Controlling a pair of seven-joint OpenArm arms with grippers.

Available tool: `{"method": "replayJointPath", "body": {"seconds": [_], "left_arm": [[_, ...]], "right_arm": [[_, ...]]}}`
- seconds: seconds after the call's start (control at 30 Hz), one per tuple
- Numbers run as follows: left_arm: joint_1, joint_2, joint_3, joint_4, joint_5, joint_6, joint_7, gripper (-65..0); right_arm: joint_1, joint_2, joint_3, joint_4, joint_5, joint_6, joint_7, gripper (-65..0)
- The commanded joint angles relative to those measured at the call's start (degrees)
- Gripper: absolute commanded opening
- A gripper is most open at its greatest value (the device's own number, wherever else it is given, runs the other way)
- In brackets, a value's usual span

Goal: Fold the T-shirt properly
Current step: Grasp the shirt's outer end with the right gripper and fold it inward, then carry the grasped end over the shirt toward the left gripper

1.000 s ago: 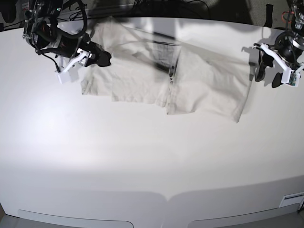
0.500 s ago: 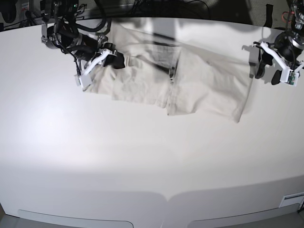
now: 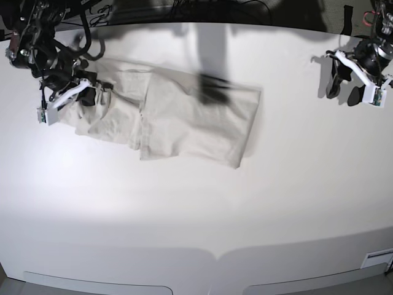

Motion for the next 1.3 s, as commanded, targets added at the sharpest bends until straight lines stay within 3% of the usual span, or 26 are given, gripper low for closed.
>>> {"method": "replayJointPath", "body": {"seconds": [0.0,0.13,0.2,0.4,0.77,0.87,1.1,1.27], "left_arm": [[0.66,-0.85,-0.39,0.74,-0.83,-0.07,-1.22,-30.7],[1.7,-0.85,-0.39,0.74,-0.83,-0.07,-1.75,-30.7],[1.73,-0.85,-0.39,0.74,-0.85,-0.07,-1.84,-30.7],[1.73,-0.85,-0.39,0.74,-0.83,-0.07,-4.13,-30.7],[1.7,-0.87,-0.39,0.74,-0.66,-0.74,-4.68,-30.7],[1.7,-0.87,-0.39,0.74,-0.7,-2.73,-4.81,-30.7],[1.7,-0.87,-0.39,0.74,-0.66,-2.84,-4.81,-30.7],[1.7,-0.87,-0.39,0.74,-0.66,-2.84,-4.81,-30.7]], "right_arm": [[1.68,0.61,0.09,2.32,3.34,0.61,-0.28,-65.0],[6.97,0.61,-0.57,5.16,11.26,0.61,-8.0,-65.0],[9.01,0.31,-2.64,5.6,11.32,0.61,-8.59,-65.0],[12.22,-4.55,-12.83,5.6,4.35,0.55,-6.23,-65.0],[18.91,-19.63,-29.05,5.42,-11.63,-3.19,-0.92,-65.0],[18.91,-19.63,-33.33,4.15,-13.73,-5.22,0.26,-65.0],[18.93,-19.63,-41.77,-0.83,-16.0,-9.55,2.8,-65.0],[18.93,-19.63,-45.9,-4.96,-15.82,-10.01,4.42,-65.0]]}}
